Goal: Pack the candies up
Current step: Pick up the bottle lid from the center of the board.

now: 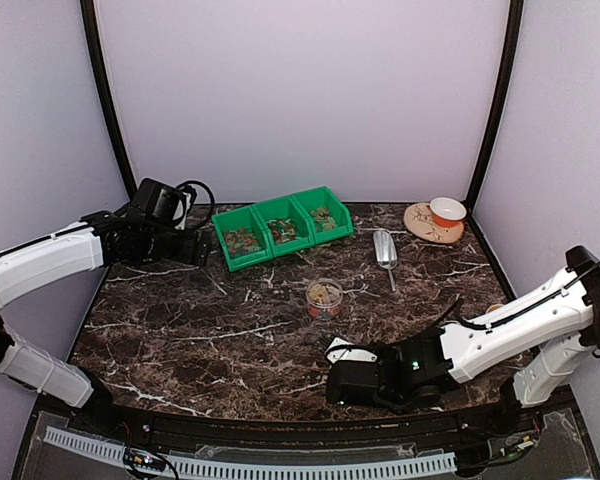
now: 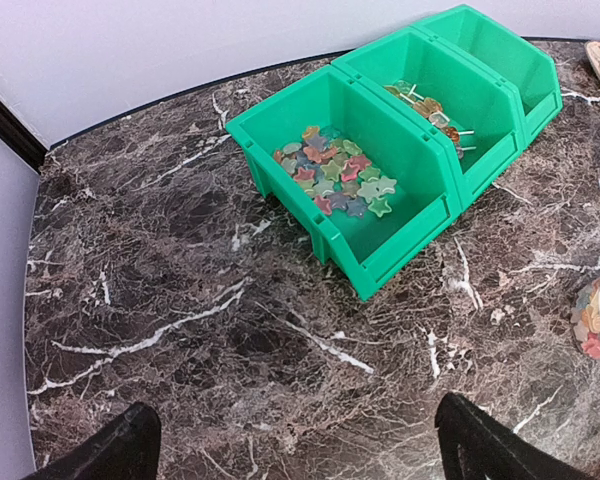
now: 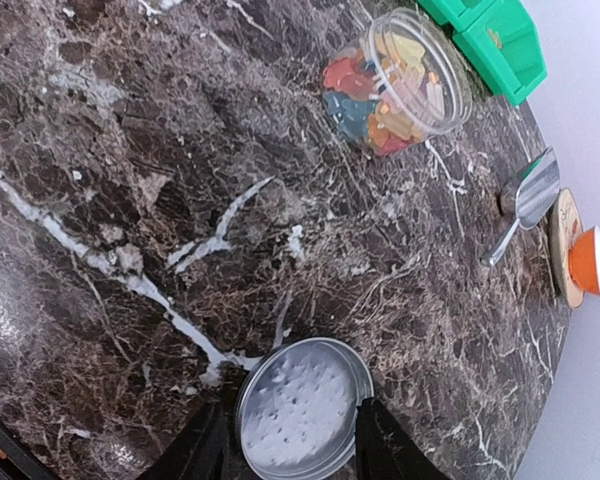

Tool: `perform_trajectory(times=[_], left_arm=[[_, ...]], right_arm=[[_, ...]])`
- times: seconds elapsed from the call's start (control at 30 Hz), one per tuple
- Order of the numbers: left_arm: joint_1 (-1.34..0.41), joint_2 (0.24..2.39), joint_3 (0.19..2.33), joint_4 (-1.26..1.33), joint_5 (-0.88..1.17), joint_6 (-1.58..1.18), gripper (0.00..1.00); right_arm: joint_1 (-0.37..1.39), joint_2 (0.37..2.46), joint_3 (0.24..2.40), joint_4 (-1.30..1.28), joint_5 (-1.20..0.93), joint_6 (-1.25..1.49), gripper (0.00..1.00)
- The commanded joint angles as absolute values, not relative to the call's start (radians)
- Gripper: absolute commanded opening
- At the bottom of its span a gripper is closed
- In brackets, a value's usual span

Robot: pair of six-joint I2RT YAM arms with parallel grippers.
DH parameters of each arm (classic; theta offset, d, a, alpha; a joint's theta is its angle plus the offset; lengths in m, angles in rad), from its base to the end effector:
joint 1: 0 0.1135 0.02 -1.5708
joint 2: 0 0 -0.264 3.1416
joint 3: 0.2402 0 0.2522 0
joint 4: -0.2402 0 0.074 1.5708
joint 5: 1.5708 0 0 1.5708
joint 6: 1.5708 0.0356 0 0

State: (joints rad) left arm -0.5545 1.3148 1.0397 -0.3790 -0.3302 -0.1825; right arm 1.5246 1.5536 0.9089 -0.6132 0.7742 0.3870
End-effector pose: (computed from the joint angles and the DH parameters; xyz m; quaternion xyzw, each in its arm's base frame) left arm 0.2532 -0.1432 0.2946 0.0921 0.8828 -0.0197 0.4602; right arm 0.0377 0.2765 0.1836 -0.4431 0.8024 -0.0973 0.3878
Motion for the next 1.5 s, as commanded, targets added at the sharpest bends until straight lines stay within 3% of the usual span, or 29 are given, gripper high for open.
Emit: perform_trajectory(times=[0.0, 0.6, 1.47], left_arm=[[-0.557, 1.301, 1.042, -0.385, -0.337, -0.170, 0.99], [-0.556, 1.311, 1.042, -0.387, -0.341, -0.170, 0.99], [-0.557, 1.308, 1.041, -0.388, -0.342, -0.168, 0.99]], right_arm=[[1.534, 1.629, 0.945, -0.724, 0.759, 0.527, 0.44], [1.532, 1.772, 0.950, -0.729, 0.718, 0.584, 0.41], [1.437, 1.697, 0.859, -0.553, 0.573, 0.542, 0.13]])
